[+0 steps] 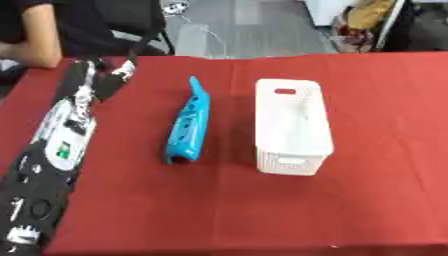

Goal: Pick up objects on the table and place them in the box.

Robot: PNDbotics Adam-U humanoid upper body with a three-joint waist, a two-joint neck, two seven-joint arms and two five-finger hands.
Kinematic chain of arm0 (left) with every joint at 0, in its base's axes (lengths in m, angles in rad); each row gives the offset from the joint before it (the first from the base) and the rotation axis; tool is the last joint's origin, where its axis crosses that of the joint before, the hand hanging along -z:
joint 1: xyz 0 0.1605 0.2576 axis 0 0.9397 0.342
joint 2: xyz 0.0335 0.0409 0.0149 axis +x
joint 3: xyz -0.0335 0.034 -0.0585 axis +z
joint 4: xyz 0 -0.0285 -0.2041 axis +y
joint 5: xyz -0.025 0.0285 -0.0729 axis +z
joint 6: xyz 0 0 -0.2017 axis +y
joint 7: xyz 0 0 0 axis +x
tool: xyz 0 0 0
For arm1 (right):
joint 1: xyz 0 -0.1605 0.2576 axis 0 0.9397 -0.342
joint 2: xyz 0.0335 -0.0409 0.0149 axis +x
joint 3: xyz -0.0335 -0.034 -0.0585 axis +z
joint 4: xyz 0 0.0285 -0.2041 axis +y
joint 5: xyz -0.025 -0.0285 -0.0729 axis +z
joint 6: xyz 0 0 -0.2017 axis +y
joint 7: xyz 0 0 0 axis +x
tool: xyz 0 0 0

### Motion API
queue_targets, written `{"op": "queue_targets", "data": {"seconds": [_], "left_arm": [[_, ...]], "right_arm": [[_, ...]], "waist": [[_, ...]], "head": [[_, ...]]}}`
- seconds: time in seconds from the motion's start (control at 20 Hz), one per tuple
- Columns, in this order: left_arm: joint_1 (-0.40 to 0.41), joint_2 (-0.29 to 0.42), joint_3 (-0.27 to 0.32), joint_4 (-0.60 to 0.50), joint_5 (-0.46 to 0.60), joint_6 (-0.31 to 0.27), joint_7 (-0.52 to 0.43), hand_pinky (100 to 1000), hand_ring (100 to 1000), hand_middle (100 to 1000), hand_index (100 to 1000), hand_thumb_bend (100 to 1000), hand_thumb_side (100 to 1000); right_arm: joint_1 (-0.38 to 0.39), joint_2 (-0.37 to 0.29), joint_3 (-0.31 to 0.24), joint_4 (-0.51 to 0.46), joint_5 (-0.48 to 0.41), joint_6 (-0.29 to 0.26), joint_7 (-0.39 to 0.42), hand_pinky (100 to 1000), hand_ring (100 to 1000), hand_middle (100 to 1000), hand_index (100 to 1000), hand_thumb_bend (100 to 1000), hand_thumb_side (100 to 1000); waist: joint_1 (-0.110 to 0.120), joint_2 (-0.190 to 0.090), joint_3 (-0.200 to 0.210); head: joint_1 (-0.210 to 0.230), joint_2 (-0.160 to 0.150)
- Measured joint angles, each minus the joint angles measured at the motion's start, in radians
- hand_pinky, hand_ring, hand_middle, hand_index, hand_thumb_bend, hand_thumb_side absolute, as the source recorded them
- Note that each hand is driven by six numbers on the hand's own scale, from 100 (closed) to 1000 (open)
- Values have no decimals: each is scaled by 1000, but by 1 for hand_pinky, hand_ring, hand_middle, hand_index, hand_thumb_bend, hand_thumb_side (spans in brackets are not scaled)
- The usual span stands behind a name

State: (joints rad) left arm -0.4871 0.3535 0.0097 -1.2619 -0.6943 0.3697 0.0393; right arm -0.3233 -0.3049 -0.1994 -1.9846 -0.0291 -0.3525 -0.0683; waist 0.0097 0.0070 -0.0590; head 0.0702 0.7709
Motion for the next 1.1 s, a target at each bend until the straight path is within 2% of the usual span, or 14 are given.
{"op": "queue_targets", "data": {"seconds": [0.05,0.1,0.15,0.3,0.55,1.1], "left_arm": [[-4,-8,-9,7,1,-3,-2,572,616,685,758,557,876],[-10,-14,-17,14,1,-8,-7,577,615,683,764,618,826],[-15,-20,-26,19,0,-13,-13,578,615,682,765,627,818],[-31,-33,-46,28,-7,-28,-35,578,613,683,764,645,824],[-46,-51,-69,28,-20,-36,-62,584,613,684,765,649,850],[-80,-69,-118,29,-48,-9,-92,592,613,683,765,637,866]], "right_arm": [[0,0,0,0,0,-1,1,764,886,881,943,100,966],[0,0,0,0,0,-1,2,764,886,881,943,100,967],[0,0,0,0,-1,-2,3,764,886,881,943,100,967],[0,0,0,0,-3,-3,4,764,886,881,944,100,968],[0,0,5,0,-3,0,8,764,886,881,945,100,969],[0,0,6,0,-5,-2,14,764,887,882,945,100,970]], "waist": [[0,0,0],[0,0,-1],[0,0,-2],[0,0,-3],[0,0,-3],[1,0,-6]], "head": [[0,0],[0,0],[0,0],[1,0],[9,0],[13,0]]}}
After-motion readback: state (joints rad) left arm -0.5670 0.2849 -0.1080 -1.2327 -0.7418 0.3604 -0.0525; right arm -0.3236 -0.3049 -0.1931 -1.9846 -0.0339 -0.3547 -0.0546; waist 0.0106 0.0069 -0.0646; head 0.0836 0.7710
